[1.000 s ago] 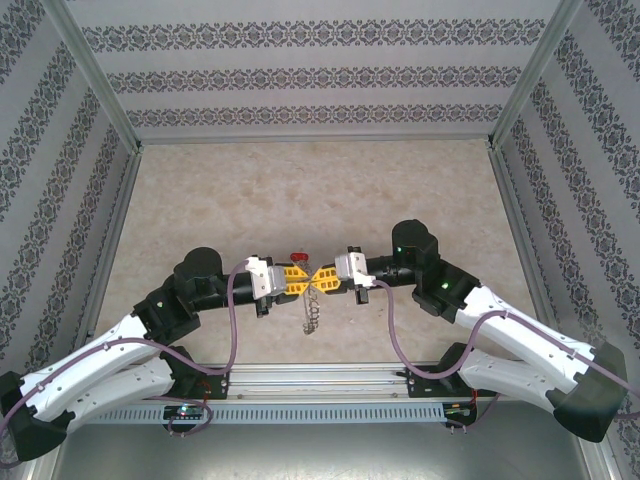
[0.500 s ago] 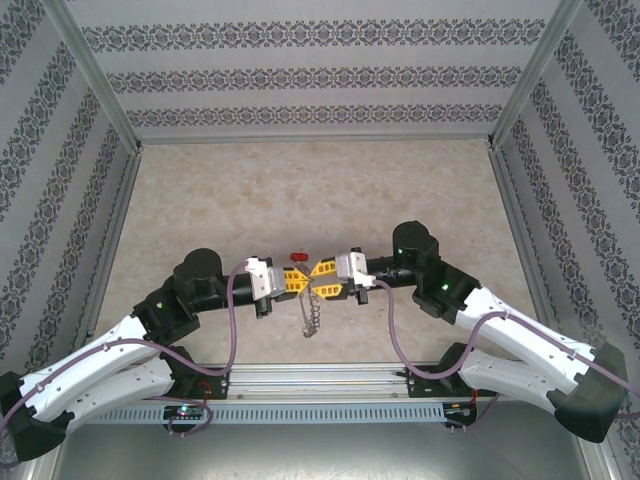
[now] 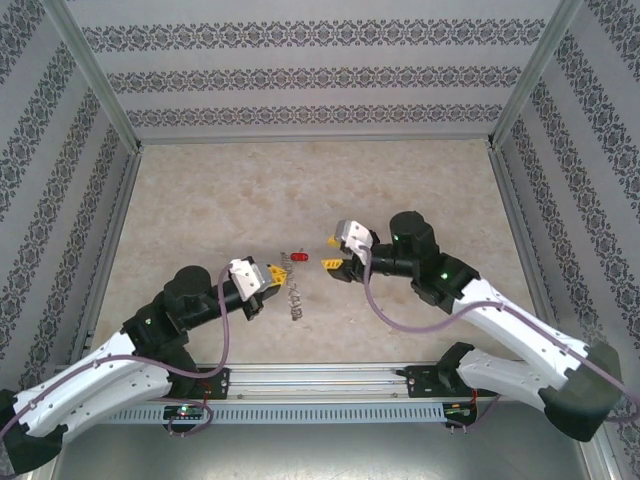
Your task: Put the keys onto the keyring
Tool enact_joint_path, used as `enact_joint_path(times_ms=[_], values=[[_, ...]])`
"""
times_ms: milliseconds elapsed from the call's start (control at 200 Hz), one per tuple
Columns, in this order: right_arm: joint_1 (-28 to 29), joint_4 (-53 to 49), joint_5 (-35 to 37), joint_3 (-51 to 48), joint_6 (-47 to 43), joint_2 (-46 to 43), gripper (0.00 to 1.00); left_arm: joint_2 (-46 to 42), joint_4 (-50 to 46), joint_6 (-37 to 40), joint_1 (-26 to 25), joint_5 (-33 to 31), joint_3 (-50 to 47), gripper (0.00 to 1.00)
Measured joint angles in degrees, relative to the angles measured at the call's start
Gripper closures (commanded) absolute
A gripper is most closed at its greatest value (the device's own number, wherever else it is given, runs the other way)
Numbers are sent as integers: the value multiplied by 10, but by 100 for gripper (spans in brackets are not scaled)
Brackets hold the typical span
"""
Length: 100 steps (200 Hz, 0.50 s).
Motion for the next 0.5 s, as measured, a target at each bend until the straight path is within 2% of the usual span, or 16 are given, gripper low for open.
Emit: enact_joint_path(times_ms=[255,500], values=[[-1,-59,71,99,35,196,57,-90,-46,-54,0,-142,-18,100],[2,-137,85,254,35,398,65,-119,-81,-84,0,-203,-33,100]])
